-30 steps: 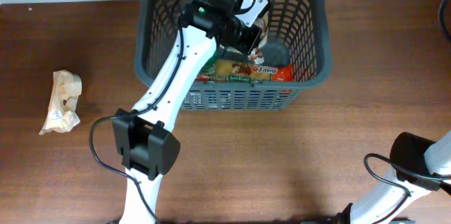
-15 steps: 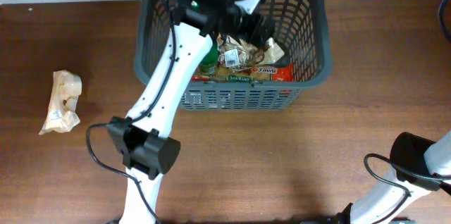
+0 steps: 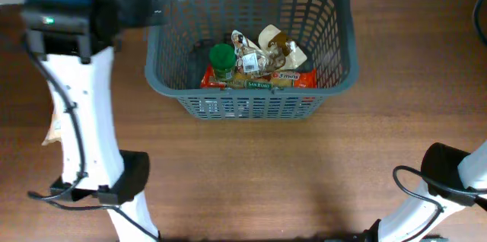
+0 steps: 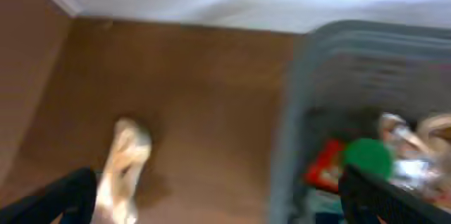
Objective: Pack container
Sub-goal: 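Carry the wrapper over the basket and release it inside, then move the left gripper back to the second paper wrapper on the left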
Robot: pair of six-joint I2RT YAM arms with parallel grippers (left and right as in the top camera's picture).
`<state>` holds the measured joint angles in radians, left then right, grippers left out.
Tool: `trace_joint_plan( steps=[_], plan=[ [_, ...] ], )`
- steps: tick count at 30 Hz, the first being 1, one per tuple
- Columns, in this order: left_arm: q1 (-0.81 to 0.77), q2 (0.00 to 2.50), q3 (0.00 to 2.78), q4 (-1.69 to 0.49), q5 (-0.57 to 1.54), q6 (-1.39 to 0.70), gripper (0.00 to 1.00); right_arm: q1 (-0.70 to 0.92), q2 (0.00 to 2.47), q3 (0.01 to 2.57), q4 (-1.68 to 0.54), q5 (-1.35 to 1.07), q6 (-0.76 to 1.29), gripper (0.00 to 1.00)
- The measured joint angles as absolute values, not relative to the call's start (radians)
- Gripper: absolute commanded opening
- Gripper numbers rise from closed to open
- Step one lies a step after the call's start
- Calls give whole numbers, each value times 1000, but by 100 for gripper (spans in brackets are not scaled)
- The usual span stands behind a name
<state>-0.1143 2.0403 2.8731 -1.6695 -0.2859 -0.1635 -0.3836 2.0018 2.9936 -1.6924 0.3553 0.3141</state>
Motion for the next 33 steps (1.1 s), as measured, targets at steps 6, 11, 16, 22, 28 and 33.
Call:
trace_joint_plan(
  steps=[6, 11, 16, 22, 28, 33],
  plan=[
    [60, 2040, 2801, -1684, -294, -219, 99, -384, 2002, 2994, -1692, 355, 314, 99],
    [164, 2040, 2625, -1684, -296, -233, 99, -384, 2002, 2994, -1692, 356, 314, 99],
    [237, 2041, 2351, -1631, -299, -258, 99, -384, 2002, 2994, -1692, 356, 314, 99],
    [288, 2042, 2086, -1520, -303, -263, 99, -384, 2002, 2994, -1692, 355, 314, 99],
    [375, 2042, 1864, -1386, -304, -220, 99, -384, 2002, 2994, -1692, 355, 314, 99],
    [472, 2042, 1778, -1287, -305, -124, 99, -384, 2002, 2994, -1692, 356, 314, 99]
  ],
)
